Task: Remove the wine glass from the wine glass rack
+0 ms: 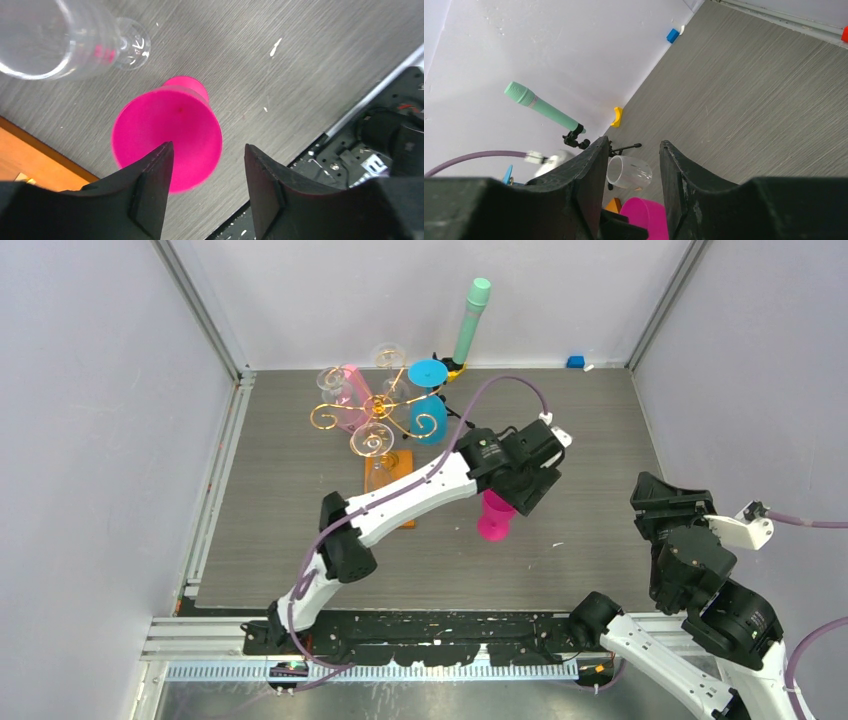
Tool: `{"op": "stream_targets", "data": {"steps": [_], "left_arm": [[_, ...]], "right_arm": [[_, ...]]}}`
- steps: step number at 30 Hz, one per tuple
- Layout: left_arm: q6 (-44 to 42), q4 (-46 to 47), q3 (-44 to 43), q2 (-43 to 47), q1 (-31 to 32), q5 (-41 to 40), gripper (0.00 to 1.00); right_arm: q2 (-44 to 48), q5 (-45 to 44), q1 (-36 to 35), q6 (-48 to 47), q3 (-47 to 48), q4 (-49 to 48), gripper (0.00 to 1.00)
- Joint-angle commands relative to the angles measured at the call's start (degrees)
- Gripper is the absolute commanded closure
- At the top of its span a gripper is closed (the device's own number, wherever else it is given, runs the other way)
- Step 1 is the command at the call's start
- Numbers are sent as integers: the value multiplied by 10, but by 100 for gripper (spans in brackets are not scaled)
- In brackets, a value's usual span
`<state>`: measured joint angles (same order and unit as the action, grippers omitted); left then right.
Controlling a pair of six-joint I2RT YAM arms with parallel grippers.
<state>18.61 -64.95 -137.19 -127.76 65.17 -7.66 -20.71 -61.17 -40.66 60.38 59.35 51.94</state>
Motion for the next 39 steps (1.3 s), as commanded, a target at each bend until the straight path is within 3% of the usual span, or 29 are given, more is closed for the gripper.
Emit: {"op": "stream_targets", "data": {"steps": [1,4,9,17,21,25,32,36,39], "left_arm": [[-15,45,-14,132,-2,16,41],[-34,79,31,208,-2,13,33],[-61,118,131,332,-3,-53,10],[-70,129,238,516,-10,-153,0],[-33,92,270,583,-65,-170,0],[5,71,284,620,-178,-100,0],[49,78,317,625,-304,6,2],[73,74,319,611,-380,123,15],[78,76,326,600,-430,197,24]], "right_arm": [[-3,-9,-2,16,4,-18,53],[-7,-3,-2,14,4,-27,53],[-22,19,-2,3,-1,-51,48],[-49,136,-2,-3,-33,-125,38],[-88,220,-2,-3,-43,-177,37],[-122,291,-2,15,-47,-195,37],[-139,366,-2,34,-62,-219,38],[-155,419,-2,37,-75,-260,38],[-176,465,-2,62,-110,-359,39]]}}
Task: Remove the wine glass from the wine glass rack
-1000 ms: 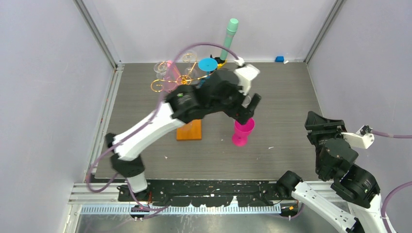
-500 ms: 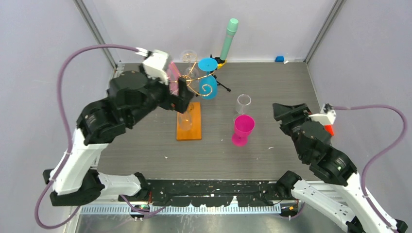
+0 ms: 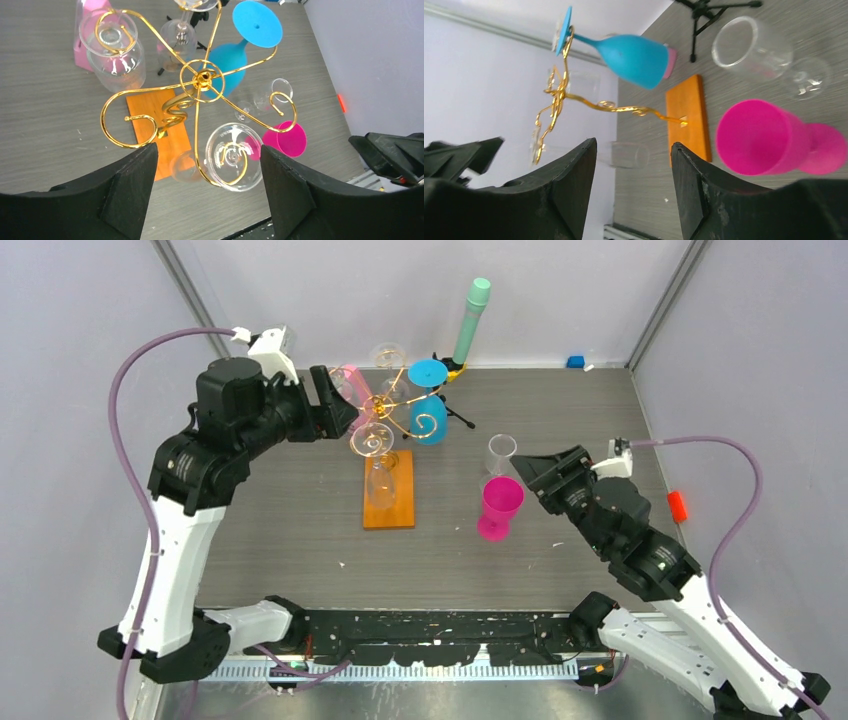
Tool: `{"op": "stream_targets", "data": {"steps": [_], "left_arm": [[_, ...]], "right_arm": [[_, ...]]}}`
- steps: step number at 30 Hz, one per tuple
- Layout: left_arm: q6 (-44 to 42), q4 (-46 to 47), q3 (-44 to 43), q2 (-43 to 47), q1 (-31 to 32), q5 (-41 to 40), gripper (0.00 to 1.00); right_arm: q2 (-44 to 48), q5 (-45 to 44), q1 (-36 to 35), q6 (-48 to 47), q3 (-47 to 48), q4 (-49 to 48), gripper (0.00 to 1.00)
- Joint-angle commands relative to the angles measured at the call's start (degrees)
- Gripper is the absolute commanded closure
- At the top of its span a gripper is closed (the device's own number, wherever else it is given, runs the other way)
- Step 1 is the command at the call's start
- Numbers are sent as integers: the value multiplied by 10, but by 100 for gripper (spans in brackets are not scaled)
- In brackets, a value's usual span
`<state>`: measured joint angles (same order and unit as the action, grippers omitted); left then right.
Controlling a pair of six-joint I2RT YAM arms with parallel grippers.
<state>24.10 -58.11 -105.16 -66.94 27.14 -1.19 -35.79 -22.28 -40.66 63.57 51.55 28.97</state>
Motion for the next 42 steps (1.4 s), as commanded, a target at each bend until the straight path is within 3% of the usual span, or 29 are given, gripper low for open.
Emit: {"op": "stream_targets", "data": {"steps": [1,8,13,21,32,42], "left_arm": [[22,9,9,-9,-62,141,24],[-5,40,44,22,-86,142,20],[-15,64,82,57,-87,114,18],[-32,79,123,98,-87,52,16],[-42,80,145,121,-86,17,14],[-47,76,155,133,-86,16,11]], "right_arm": [[-32,101,-2,36,-49,-152,39],[-193,248,-6,103,-42,-398,41],[-301,259,-44,116,11,-499,44],[-357,190,-101,112,65,-512,44],[-379,128,-136,83,129,-428,45],[-407,77,-159,76,181,-339,63]]}}
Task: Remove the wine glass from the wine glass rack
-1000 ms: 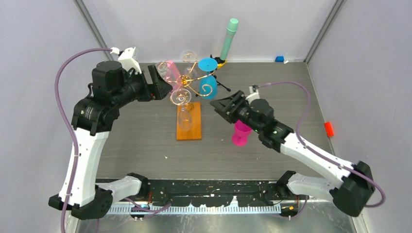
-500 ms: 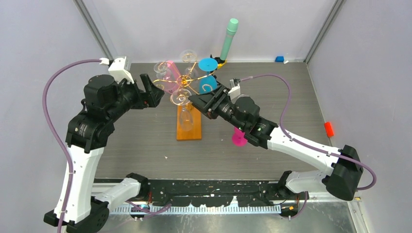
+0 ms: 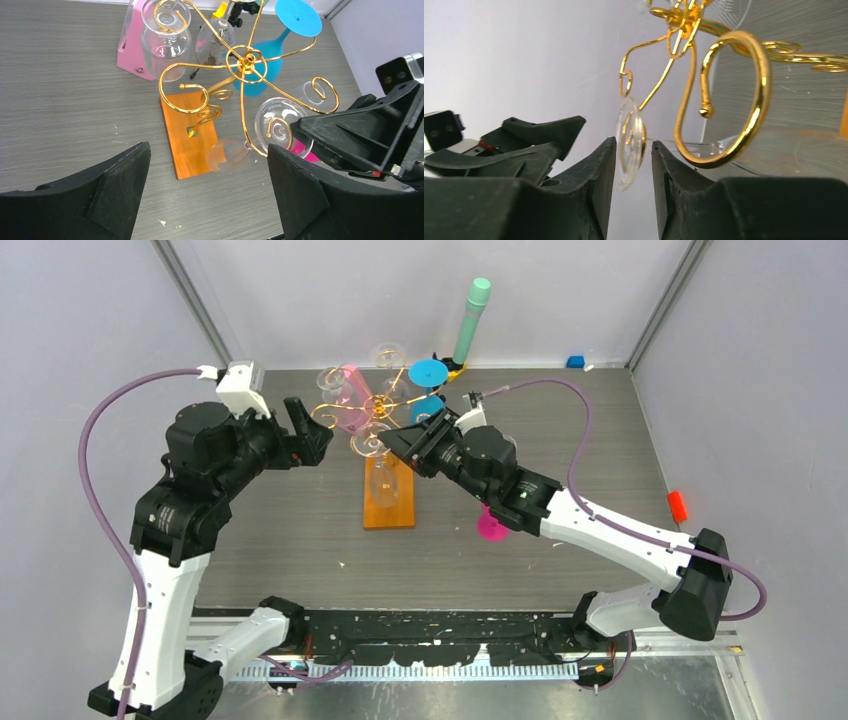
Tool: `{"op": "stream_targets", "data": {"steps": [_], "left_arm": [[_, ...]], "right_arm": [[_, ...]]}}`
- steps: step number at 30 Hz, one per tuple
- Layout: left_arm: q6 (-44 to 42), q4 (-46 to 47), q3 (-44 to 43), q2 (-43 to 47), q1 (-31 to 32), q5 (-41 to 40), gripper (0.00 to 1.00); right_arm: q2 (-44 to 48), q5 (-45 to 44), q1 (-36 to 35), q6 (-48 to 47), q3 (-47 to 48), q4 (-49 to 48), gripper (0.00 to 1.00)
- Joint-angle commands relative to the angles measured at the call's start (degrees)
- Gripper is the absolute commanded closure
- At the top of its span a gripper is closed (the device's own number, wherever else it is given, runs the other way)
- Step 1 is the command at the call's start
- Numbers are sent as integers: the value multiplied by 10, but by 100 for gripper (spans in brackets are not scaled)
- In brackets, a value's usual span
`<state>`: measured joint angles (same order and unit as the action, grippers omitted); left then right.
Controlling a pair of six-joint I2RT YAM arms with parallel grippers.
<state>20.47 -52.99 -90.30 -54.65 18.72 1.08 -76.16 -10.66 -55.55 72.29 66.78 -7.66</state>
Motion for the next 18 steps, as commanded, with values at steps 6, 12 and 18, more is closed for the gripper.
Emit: {"op": "stream_targets", "data": {"steps": [6,12,18], "left_arm": [[-10,25,10,15,-2,-6,10],[-10,29,11,17,-2,-6,10],[-10,32,13,18,-2,-6,10]], "right_arm": [[-1,-58,-17,-20,35,43,86],[0,-71,-25,-36,60,64,100],[2,-74,-33,-42,76,72,100]]}}
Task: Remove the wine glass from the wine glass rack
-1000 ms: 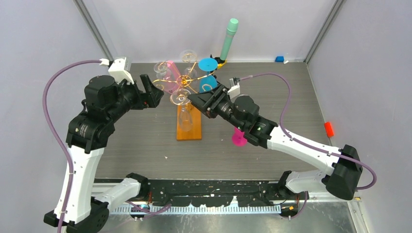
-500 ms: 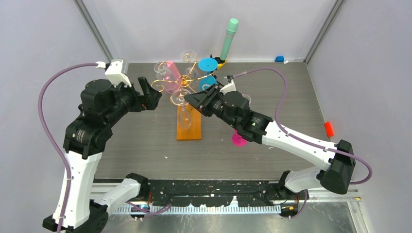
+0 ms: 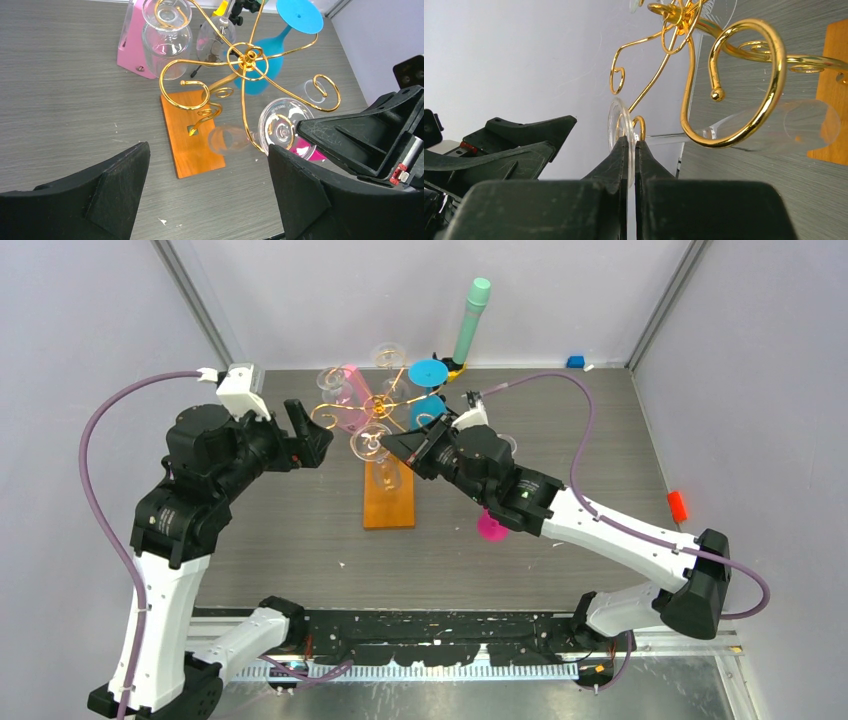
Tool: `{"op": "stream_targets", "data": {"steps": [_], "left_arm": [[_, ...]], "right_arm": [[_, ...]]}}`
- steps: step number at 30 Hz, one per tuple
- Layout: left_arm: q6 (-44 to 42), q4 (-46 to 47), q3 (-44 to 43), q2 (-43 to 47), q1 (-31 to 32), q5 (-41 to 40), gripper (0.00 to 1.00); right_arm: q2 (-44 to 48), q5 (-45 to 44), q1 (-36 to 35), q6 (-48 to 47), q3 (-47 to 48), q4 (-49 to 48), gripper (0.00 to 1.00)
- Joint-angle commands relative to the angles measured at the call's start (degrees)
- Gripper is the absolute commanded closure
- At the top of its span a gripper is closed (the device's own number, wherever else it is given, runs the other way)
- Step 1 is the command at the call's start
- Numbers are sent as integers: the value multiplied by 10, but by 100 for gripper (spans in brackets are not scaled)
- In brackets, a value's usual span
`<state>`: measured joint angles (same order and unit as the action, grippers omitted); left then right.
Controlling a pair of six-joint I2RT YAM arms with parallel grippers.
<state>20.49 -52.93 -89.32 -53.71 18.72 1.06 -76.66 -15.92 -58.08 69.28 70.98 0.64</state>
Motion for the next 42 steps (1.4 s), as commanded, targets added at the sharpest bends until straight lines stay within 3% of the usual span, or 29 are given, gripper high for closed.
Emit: {"op": "stream_targets", "data": {"steps": [1,21,28,42], "left_arm": [[-10,32,5,9,-2,-6,10],[-14,32,13,15,-2,-30,9],[-4,13,11,23,-2,-136,11],[-12,12,9,31,-2,-148,10]], "right_arm": [[9,-21,-9,-12,35,-11,100],[-22,8,-19,1,82,-35,100],[-45,10,-19,1,97,-53,100],[-44,55,-21,21,107,-47,100]]}}
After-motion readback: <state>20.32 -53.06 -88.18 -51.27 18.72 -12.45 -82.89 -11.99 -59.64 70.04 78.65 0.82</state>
